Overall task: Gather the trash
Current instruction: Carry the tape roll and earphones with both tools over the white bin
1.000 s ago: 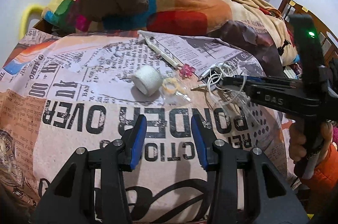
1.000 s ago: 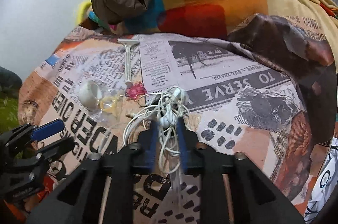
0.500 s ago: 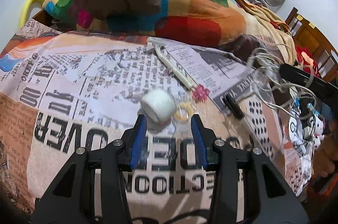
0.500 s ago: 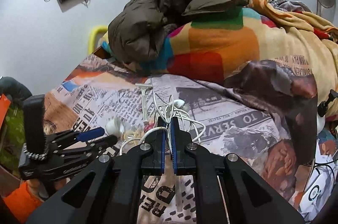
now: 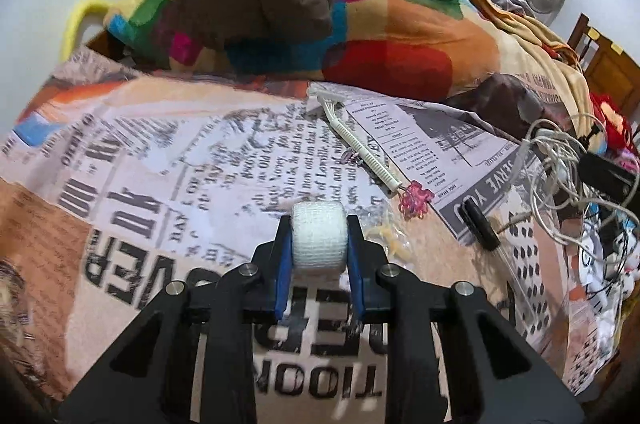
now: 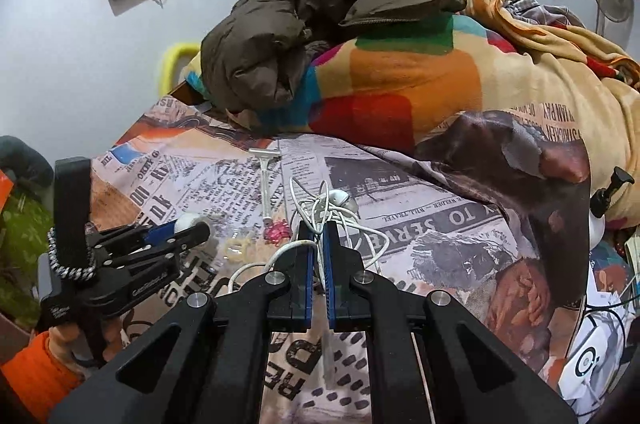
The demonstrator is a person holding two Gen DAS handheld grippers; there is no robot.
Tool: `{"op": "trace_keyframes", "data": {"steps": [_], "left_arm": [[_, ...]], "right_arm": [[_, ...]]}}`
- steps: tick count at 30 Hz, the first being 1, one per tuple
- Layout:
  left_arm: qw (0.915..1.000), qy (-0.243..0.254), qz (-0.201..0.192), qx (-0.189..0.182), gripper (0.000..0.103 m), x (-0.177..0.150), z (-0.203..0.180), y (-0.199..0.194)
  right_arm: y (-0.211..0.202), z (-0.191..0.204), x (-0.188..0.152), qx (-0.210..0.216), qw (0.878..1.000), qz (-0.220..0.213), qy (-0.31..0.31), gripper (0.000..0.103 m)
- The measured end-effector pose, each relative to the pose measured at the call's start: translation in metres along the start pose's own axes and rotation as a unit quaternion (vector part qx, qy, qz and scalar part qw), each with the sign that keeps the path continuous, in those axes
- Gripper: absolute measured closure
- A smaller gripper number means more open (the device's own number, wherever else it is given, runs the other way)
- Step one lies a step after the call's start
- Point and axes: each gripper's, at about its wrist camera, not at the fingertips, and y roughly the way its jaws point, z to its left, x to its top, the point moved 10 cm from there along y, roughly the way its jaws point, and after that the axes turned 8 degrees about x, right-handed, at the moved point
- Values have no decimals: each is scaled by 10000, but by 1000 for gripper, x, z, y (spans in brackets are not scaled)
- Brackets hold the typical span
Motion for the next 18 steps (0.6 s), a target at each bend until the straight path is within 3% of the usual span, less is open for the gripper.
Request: {"op": "trace_keyframes", "data": {"steps": [8, 18], "left_arm": [[9994, 51, -338, 8, 79, 6, 17, -64], [9966, -122, -741, 324, 79, 8, 69, -159]], "right_arm": [[-23, 38, 12, 76, 9996, -127, -231, 98], [-58, 123, 29, 369, 9963, -373, -680, 98]]}}
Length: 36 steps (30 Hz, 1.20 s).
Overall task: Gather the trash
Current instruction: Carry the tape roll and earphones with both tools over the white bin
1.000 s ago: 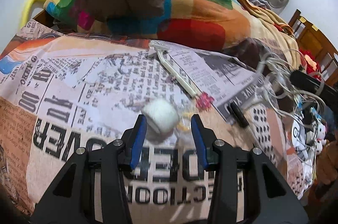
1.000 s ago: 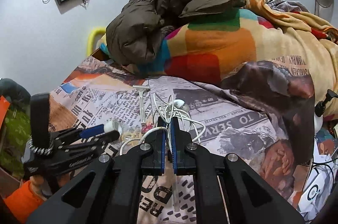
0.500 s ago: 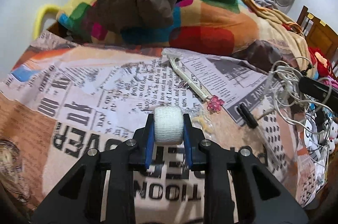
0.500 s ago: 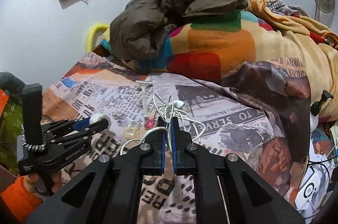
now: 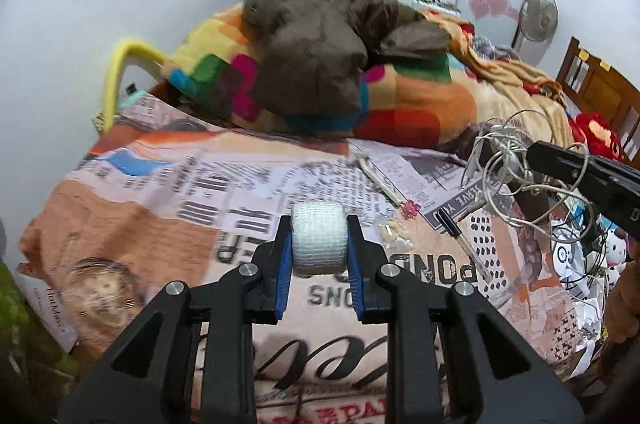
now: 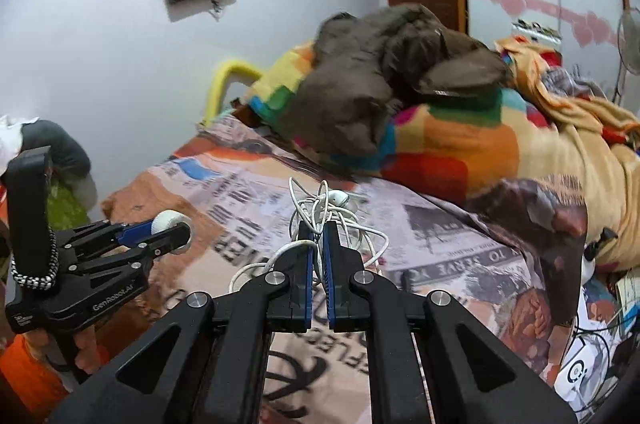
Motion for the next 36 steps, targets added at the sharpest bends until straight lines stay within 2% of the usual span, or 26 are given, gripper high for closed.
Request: {"op": "trace_keyframes", "data": {"steps": [4, 7, 19, 28, 32, 36], "left_arm": [[9997, -101, -200, 126, 79, -1, 32, -40], [9985, -222, -349, 351, 79, -6, 62, -69], [9902, -1000, -454, 867, 79, -64, 179, -152], [9792, -1365, -460, 1427, 79, -131, 262, -208], [9723, -1582, -305, 1692, 79, -174, 299, -219], [9632, -1919, -125, 1880, 79, -218, 334, -223]], "right_arm": [[-7, 39, 5, 172, 9996, -56, -200, 98], [-10, 72, 6, 320, 9989, -68, -342, 98], [-8, 202, -9, 1009, 9901, 51, -977, 98], [17, 303, -41, 1672, 9758, 373, -1360, 98], [28, 342, -60, 1976, 9683, 546, -1429, 98], [46, 387, -93, 2262, 9573, 881, -1571, 98]]}}
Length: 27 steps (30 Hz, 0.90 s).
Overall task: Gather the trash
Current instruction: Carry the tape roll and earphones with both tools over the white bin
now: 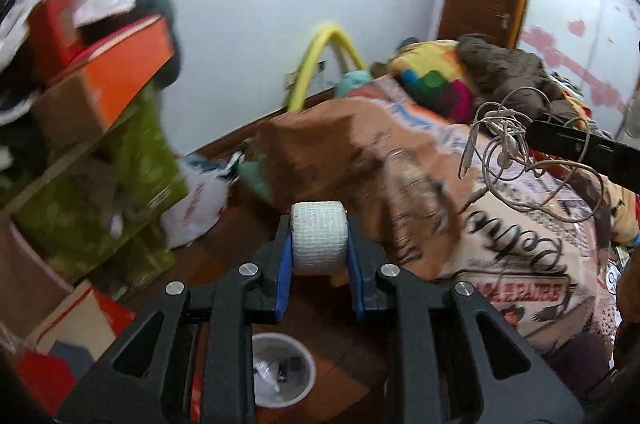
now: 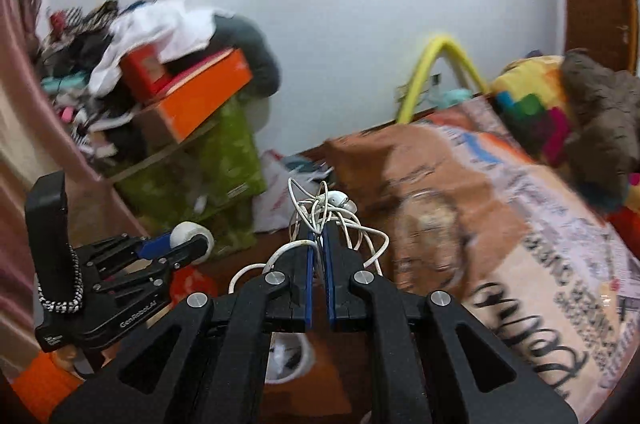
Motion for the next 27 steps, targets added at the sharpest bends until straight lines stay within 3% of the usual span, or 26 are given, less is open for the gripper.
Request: {"op": "trace_keyframes", "data": {"steps": [7, 14, 27], "left_arm": [[9961, -720, 418, 294, 79, -53, 75, 24], [9870, -1193, 983, 443, 79, -112, 122, 57], [9618, -1704, 2096, 446, 79, -223, 144, 119]], "right_arm": [[66, 45, -44, 402, 9966, 712, -92, 98], [118, 63, -85, 484, 9885, 1421, -187, 98], [203, 66, -185, 485, 9599, 2760, 14, 98]]}}
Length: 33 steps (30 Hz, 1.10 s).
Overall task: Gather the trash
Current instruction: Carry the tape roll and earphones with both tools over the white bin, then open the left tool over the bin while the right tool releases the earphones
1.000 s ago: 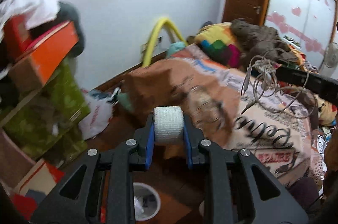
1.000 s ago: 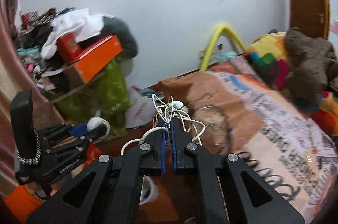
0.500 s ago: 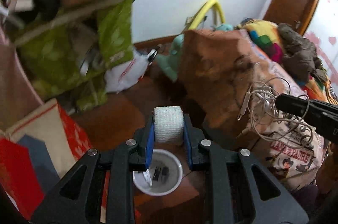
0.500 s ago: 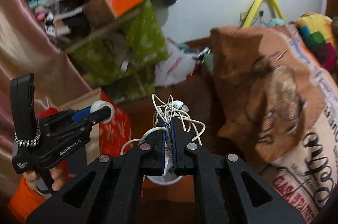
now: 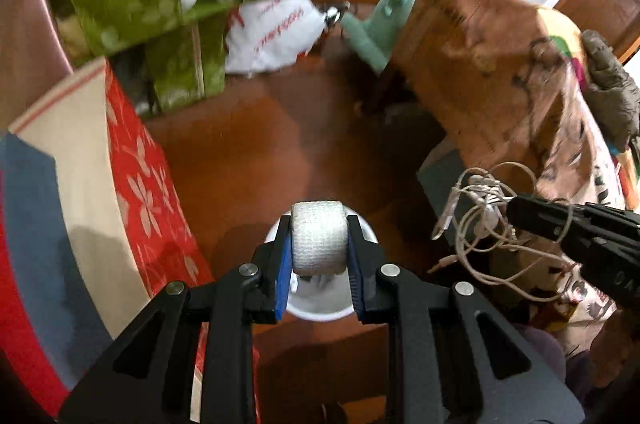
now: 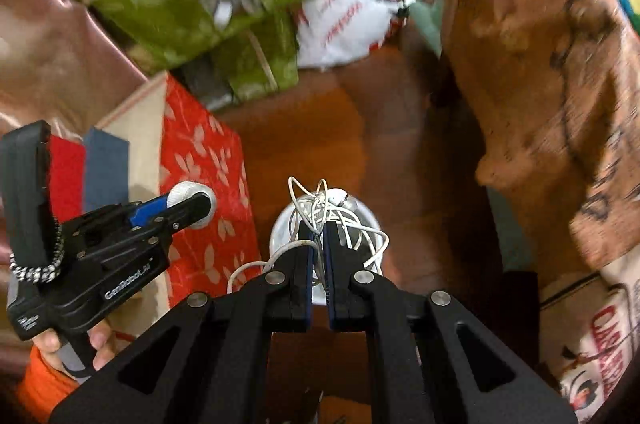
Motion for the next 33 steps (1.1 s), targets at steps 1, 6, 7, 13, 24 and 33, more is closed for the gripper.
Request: {"op": "trace_keyframes", "data": {"steps": [1, 6, 7, 13, 24, 33], "left_arm": [[10000, -11, 78, -11, 79, -5, 0, 6], [9990, 8, 446, -32, 79, -28, -2, 33], [9985, 19, 552, -51, 79, -35, -4, 40], [9957, 103, 920, -71, 79, -56, -12, 65], [9925, 24, 1194, -268, 79, -58, -29, 85], [9929, 255, 1159, -13, 57, -57, -36, 78]], "right_arm": [[10, -2, -5, 29, 9999, 126, 41, 98], [45, -14, -23, 111, 9974, 661, 261, 98], [50, -16, -25, 116, 9967, 739, 317, 98], [70, -20, -32, 246, 9921, 1143, 446, 91], [59, -29, -29, 2, 9933, 1141, 193, 66], [38, -33, -25, -158, 9960, 874, 115, 66]]}}
